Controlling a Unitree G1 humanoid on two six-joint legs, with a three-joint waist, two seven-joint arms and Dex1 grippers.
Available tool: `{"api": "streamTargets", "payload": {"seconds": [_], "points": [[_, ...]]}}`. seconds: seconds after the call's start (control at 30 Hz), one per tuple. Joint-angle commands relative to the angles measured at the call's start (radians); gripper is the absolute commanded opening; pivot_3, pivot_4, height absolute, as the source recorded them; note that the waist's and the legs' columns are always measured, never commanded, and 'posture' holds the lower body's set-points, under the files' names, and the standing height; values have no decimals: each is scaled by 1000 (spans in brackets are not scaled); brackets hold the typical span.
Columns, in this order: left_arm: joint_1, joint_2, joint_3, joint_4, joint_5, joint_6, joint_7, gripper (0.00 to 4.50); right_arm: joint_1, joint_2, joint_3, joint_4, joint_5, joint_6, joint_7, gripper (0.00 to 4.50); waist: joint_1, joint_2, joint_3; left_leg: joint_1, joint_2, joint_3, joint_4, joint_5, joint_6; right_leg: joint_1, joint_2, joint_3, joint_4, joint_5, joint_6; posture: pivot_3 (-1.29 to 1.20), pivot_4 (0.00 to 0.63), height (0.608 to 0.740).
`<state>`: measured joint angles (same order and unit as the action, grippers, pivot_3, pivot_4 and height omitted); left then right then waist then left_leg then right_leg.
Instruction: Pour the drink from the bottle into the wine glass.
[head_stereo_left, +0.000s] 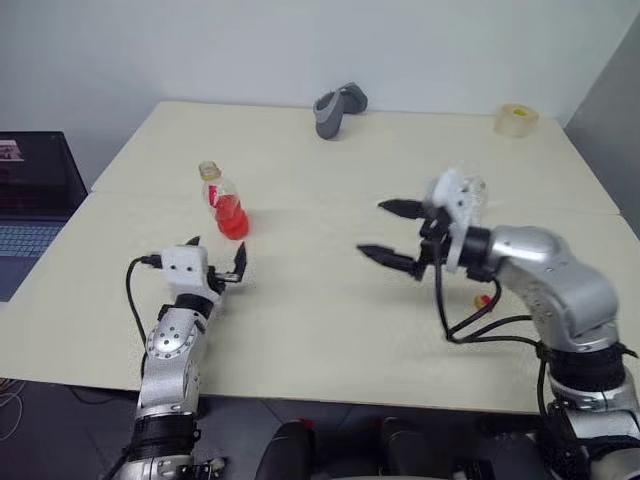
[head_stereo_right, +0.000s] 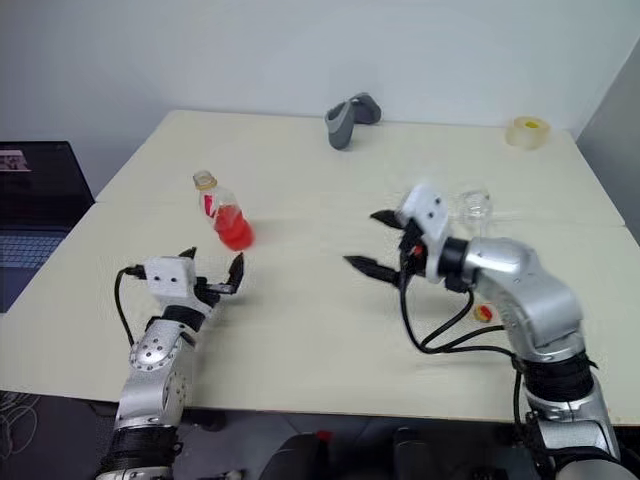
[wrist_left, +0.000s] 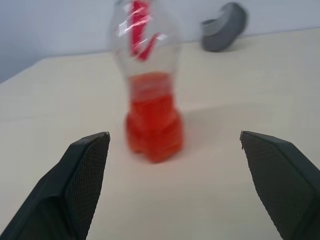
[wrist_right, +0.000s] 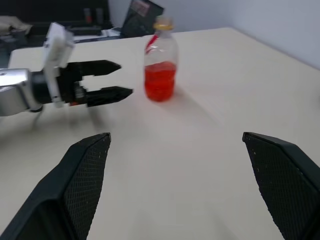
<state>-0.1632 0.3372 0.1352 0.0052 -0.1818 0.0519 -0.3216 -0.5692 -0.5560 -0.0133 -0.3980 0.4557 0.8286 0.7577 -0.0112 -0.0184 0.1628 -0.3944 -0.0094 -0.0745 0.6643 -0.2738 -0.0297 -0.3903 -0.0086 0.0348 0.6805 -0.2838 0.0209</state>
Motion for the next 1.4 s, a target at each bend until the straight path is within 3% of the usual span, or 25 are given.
{"api": "streamTargets", "payload": {"seconds": [0.03,0.23,0.4,0.53,0.83,1.17,1.27,1.4], "points": [[-54,44,-82,-75,-50,92,-154,4486,-48,-80,-86,95,-11,-24,1,4500,1,0,0,0,0,1,0,0,0,0,0,0,0,0,0,0,150,740],[-172,124,-199,-52,-92,201,-397,4486,-172,-157,-88,345,-96,-17,-84,4500,-6,1,1,2,1,2,-2,0,0,0,3,2,0,0,0,0,150,740],[-249,170,-264,-30,-133,282,-579,4486,-331,-193,8,628,-174,83,-78,4500,-23,2,1,2,2,3,-2,0,0,0,4,4,0,-1,-1,0,150,740],[-291,197,-320,-25,-113,269,-687,4486,-441,-192,144,864,-276,-2,16,4500,-24,4,3,2,2,5,-2,0,0,-2,4,6,0,-1,-1,0,150,740],[-353,163,-360,26,-87,219,-759,4486,-680,-81,218,1484,-463,-241,-29,4500,-22,5,4,-1,2,8,-2,0,0,-6,4,6,1,-1,-1,0,150,740],[-340,149,-366,38,-61,194,-758,4486,-756,-19,270,1693,-632,-402,-31,4500,-23,5,4,-6,3,13,-2,0,0,-15,4,9,4,0,-1,0,150,740],[-335,147,-366,40,-52,185,-755,4500,-765,-5,309,1712,-695,-443,-4,3887,-23,5,4,-6,3,14,-1,0,0,-15,4,9,6,0,-1,0,150,740],[-329,147,-367,39,-44,181,-755,4500,-762,12,363,1728,-776,-489,26,2476,-24,5,4,-5,3,14,-1,0,0,-15,4,9,8,0,-1,0,150,740]]}}
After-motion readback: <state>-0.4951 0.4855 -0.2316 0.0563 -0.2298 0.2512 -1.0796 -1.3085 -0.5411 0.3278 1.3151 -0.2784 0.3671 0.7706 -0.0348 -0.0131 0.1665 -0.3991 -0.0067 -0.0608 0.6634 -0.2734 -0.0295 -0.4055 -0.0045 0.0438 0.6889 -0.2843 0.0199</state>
